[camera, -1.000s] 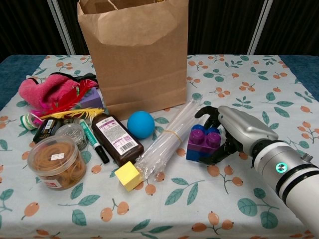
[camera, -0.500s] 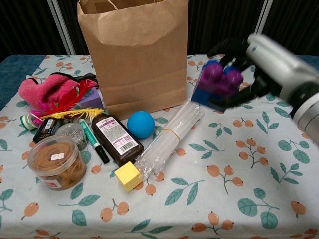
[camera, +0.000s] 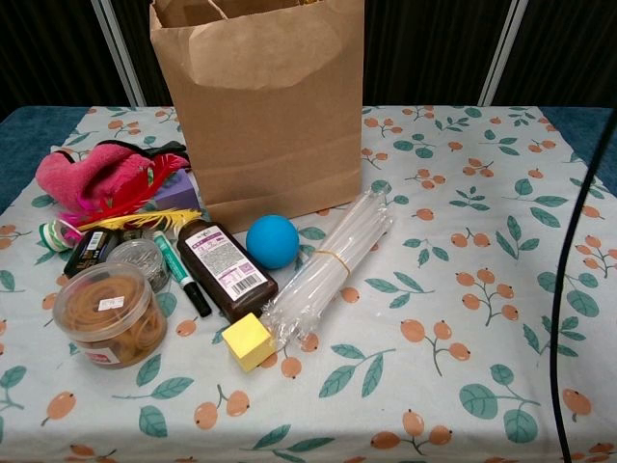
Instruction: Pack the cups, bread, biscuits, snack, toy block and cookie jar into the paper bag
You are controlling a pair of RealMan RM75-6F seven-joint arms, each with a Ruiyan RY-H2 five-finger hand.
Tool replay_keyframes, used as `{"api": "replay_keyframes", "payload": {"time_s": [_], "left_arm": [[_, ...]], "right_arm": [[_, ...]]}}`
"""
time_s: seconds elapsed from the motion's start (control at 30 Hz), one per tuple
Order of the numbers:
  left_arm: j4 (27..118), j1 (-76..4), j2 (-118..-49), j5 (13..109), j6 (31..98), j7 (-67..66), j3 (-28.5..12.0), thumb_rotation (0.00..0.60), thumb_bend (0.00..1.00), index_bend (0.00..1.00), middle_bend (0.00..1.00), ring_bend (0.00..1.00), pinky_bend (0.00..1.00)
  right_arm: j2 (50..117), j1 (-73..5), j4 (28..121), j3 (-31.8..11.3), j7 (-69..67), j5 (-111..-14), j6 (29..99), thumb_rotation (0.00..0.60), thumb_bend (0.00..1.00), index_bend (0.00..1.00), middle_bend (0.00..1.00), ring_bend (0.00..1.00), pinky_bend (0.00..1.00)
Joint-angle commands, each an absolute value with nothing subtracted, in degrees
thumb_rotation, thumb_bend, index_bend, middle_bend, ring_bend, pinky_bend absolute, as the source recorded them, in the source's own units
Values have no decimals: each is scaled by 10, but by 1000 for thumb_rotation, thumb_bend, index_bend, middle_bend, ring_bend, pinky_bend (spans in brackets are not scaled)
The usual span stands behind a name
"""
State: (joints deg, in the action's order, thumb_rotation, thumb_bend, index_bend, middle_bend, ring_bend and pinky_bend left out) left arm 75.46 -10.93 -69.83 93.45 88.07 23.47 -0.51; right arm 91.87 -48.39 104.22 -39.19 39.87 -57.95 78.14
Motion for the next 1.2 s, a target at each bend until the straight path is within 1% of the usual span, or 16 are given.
{"api": "replay_keyframes", "payload": {"time_s": [0.03,0.3,0.43,0.5,0.57,0.67,0.8,0.97,1.07,1.2], "left_arm": [[758,-111,-697,932,878,230,-6,600,194,141,182,134,214],[758,-113,-699,922,866,221,-9,600,195,141,182,134,214],[753,-115,-702,917,863,223,-13,600,194,141,182,134,214],[749,-117,-703,914,861,225,-15,600,195,141,182,134,214],[746,-117,-704,914,859,228,-15,600,194,141,182,134,214],[742,-118,-707,913,858,232,-15,600,195,141,182,134,214],[738,-117,-709,914,859,235,-14,600,194,140,182,134,214],[740,-115,-708,917,863,235,-13,600,195,141,182,134,214],[744,-115,-704,920,864,233,-11,600,194,141,182,134,214],[754,-115,-699,924,860,226,-6,600,194,141,182,134,214]], "right_arm": [[943,-548,952,-413,407,-527,741,600,162,272,445,348,257],[1003,-626,820,-390,375,-483,691,600,157,272,431,347,254],[1021,-646,781,-383,356,-468,673,600,144,276,418,331,238],[1025,-652,769,-377,345,-468,666,600,120,273,405,312,222],[1025,-654,766,-373,338,-464,658,600,77,244,373,272,185],[1019,-656,771,-367,333,-457,650,600,16,171,303,194,112],[1004,-655,790,-360,331,-454,647,600,0,91,238,122,52],[984,-643,833,-355,328,-454,667,600,0,71,230,116,45],[956,-622,886,-350,322,-475,694,600,0,71,232,116,45],[894,-575,989,-348,313,-502,735,600,0,70,233,116,46]]}}
